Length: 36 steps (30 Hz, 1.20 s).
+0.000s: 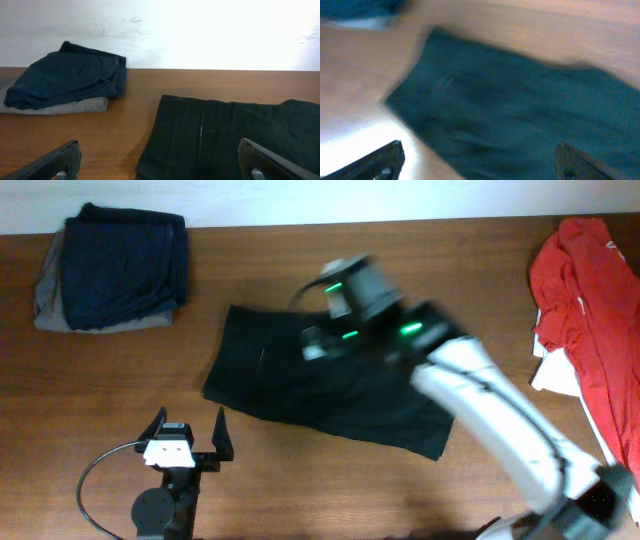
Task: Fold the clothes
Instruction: 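Drag the black trousers with the right gripper to the table center, then release the trousers and lift the right gripper to the back right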
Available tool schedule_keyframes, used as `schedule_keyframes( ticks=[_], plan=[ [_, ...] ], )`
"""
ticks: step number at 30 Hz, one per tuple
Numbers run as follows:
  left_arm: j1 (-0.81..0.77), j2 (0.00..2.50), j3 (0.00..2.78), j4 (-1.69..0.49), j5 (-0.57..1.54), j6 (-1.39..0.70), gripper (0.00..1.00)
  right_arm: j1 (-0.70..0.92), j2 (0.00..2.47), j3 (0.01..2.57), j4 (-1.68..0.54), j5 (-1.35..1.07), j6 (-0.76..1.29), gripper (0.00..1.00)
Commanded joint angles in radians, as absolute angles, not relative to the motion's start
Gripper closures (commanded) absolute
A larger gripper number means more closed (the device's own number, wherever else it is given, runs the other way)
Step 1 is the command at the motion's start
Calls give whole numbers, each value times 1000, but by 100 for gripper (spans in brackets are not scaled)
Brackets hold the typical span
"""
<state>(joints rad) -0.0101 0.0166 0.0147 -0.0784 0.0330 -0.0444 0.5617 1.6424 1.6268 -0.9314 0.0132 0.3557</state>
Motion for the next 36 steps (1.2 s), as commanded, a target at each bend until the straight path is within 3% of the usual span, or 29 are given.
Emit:
schedule_keyframes(
  ticks=[1, 4, 10, 18, 20, 21, 24, 26, 27, 28, 30, 36],
  plan=[
    [-13, 12, 9, -80, 33, -29, 1, 358, 1643, 1617, -1148, 94, 357, 2],
    [-13, 12, 9, -80, 33, -29, 1, 197, 1706, 1575, -1224, 70, 357, 2],
    [-13, 12, 9, -80, 33, -29, 1, -37, 1839, 1357, -1100, 2, 428, 2],
    [-13, 12, 9, -80, 33, -29, 1, -47, 1872, 1165, -905, -91, 428, 0],
    [-13, 12, 9, -80, 33, -29, 1, -39, 1873, 1137, -871, -95, 428, 4],
    [-13, 12, 9, -80, 33, -29, 1, -28, 1873, 1114, -843, -100, 428, 8],
    [-13, 12, 9, -80, 33, -29, 1, 1, 1873, 1092, -819, -101, 428, 41],
    [-13, 12, 9, -80, 33, -29, 1, 7, 1873, 1092, -814, -101, 428, 54],
    [-13, 12, 9, -80, 33, -29, 1, 7, 1873, 1092, -815, -91, 428, 76],
    [-13, 12, 9, -80, 33, -29, 1, 5, 1873, 1092, -814, -76, 428, 86],
    [-13, 12, 9, -80, 33, -29, 1, 4, 1873, 1094, -795, -20, 428, 94],
    [-13, 12, 9, -80, 33, -29, 1, 4, 1873, 1279, -860, 219, 428, 95]
  ],
)
